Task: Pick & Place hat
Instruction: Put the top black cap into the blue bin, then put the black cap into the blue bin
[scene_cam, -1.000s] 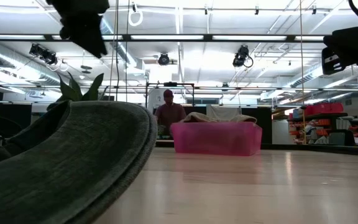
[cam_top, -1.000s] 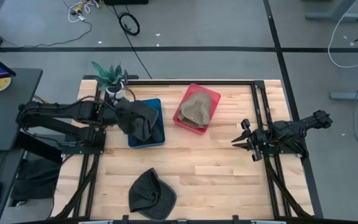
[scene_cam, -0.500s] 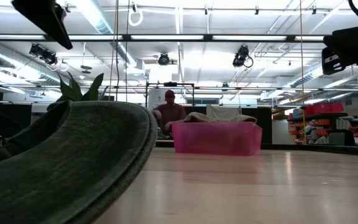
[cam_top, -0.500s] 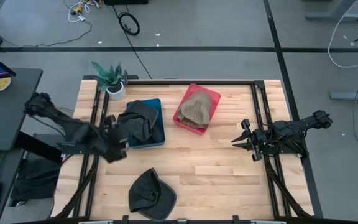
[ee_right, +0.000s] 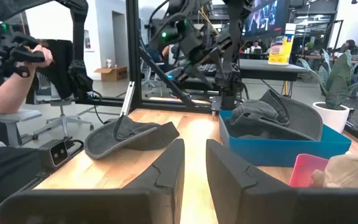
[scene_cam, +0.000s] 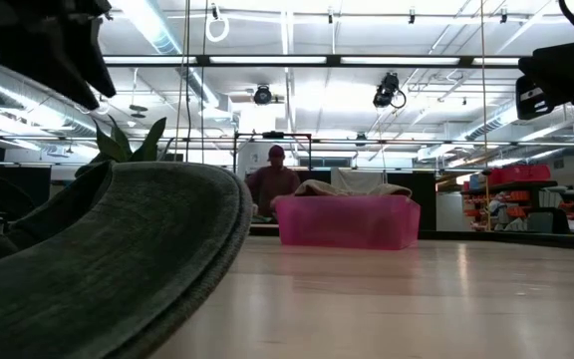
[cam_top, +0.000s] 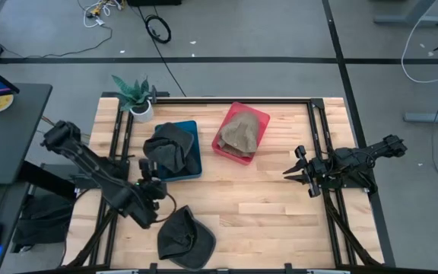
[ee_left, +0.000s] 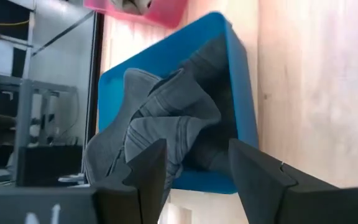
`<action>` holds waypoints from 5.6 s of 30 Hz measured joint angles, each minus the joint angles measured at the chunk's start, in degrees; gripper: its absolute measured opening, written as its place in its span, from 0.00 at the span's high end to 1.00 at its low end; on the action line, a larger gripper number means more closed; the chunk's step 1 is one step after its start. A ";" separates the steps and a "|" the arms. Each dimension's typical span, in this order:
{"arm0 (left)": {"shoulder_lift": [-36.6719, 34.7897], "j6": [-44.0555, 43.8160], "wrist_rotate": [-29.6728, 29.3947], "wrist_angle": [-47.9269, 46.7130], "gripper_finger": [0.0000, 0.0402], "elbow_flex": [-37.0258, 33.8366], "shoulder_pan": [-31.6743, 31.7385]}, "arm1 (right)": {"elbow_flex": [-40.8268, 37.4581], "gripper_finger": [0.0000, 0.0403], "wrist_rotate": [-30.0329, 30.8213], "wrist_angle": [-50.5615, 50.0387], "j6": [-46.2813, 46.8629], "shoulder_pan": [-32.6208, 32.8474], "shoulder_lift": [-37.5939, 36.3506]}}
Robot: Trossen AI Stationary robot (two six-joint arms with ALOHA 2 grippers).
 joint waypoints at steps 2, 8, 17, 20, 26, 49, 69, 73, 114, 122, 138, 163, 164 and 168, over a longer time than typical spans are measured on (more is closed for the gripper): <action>1.43 -0.02 0.00 -0.13 0.56 0.00 0.74 | 0.00 0.82 0.01 0.01 0.00 0.01 -0.01; 4.02 -0.04 1.45 -0.17 0.56 0.00 2.67 | 0.00 0.82 0.01 -0.01 0.00 0.00 0.00; 4.95 -0.07 2.41 1.90 0.56 -5.55 3.45 | 0.00 0.82 0.00 -0.01 0.00 0.01 -0.01; 4.94 -0.10 0.99 1.75 0.56 -10.01 4.24 | 0.00 0.82 0.01 0.01 0.00 0.01 0.00; 5.05 -1.17 -3.49 2.98 0.56 -12.81 6.27 | 0.00 0.82 0.01 0.01 0.02 0.02 0.00; 5.03 8.52 -2.53 14.65 0.56 -12.94 14.95 | 0.00 0.82 0.01 0.01 0.00 0.01 0.00; 5.03 1.62 -4.02 14.75 0.98 -12.68 18.89 | 0.00 0.82 0.01 0.01 0.00 0.02 0.00; 5.03 -2.00 -4.48 14.81 0.98 -10.62 20.62 | 0.00 0.82 0.01 0.01 0.00 0.02 0.00; 5.03 -5.60 10.82 22.16 0.82 -5.07 21.94 | 0.00 0.82 0.00 0.01 0.02 0.02 -0.01; 5.03 -5.21 13.39 22.01 0.59 -5.07 21.72 | 0.00 0.82 0.01 0.01 0.01 0.01 0.00; 5.00 -2.38 17.49 16.41 0.49 7.72 10.59 | 0.00 0.82 0.01 -0.01 0.02 0.00 -0.02; 15.01 25.41 32.38 42.37 0.49 8.46 5.40 | 0.00 0.82 0.01 -0.01 0.02 0.00 -0.02; 15.33 25.13 33.02 42.53 0.49 8.46 5.87 | 0.00 0.82 0.01 0.01 0.00 0.02 0.00; 17.20 25.05 35.11 42.93 0.49 8.46 7.35 | 0.00 0.82 0.00 -0.01 0.00 0.02 -0.02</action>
